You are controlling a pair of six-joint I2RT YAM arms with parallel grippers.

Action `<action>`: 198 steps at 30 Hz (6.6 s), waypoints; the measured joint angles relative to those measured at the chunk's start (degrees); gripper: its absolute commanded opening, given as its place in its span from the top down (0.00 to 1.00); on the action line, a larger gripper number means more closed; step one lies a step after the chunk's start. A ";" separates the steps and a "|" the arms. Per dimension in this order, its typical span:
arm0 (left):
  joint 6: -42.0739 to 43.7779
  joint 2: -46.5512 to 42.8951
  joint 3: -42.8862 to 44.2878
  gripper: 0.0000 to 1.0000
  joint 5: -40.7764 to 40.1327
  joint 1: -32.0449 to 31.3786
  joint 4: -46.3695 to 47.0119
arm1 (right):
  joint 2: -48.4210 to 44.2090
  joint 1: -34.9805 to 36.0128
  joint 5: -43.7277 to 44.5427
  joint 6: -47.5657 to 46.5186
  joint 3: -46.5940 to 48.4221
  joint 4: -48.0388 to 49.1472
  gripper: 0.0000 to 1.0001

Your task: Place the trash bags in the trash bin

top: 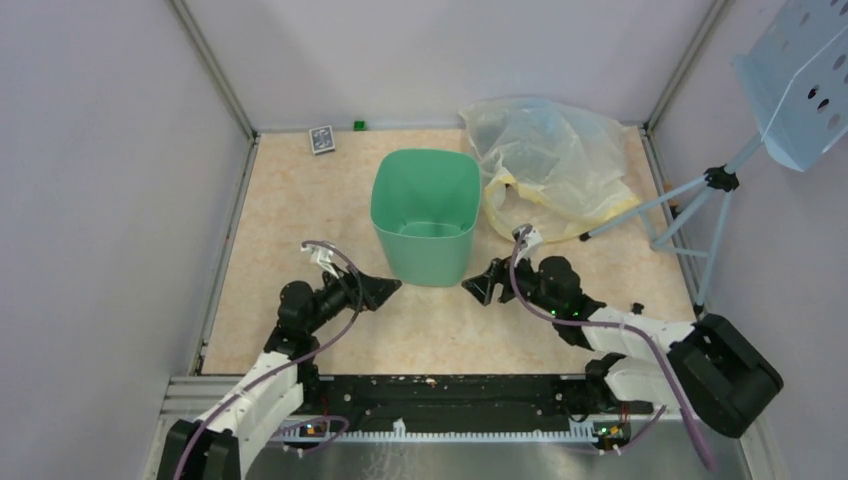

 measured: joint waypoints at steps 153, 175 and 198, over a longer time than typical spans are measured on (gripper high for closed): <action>40.57 60.11 86.53 1.00 -25.62 -33.33 -43.47 | -17.42 -7.30 11.34 -0.20 -0.20 -17.75 1.00; 34.18 54.31 72.24 1.00 -13.38 -30.80 -40.04 | -2.05 -6.23 23.63 -8.90 13.25 -9.81 1.00; 31.32 53.59 69.64 1.00 -11.02 -30.77 -37.99 | -8.87 -9.27 19.12 -9.66 20.50 -30.21 1.00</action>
